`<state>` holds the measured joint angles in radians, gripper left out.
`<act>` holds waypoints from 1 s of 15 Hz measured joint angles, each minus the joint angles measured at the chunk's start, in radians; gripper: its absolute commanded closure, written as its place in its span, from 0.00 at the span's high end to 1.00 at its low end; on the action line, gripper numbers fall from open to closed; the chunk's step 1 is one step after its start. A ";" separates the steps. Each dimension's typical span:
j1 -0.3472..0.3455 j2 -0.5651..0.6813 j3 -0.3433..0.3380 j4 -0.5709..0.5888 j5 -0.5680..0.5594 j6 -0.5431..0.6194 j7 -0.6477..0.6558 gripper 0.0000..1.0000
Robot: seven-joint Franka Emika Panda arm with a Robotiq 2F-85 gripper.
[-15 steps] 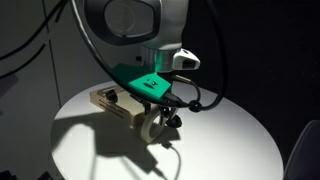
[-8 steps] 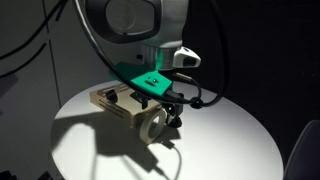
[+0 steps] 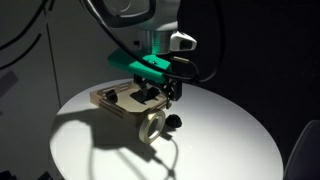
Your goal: Remove the cream white masking tape from the wooden tray and put it on the table in a vertical position
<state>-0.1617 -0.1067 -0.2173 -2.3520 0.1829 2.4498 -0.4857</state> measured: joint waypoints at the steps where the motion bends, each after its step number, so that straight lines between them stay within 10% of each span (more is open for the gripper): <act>1: 0.005 -0.010 0.004 0.000 -0.004 0.000 0.001 1.00; 15: 0.129 -0.106 0.057 -0.003 0.061 -0.114 0.049 1.00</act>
<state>-0.0326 -0.2124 -0.1602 -2.3548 0.2437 2.3362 -0.4369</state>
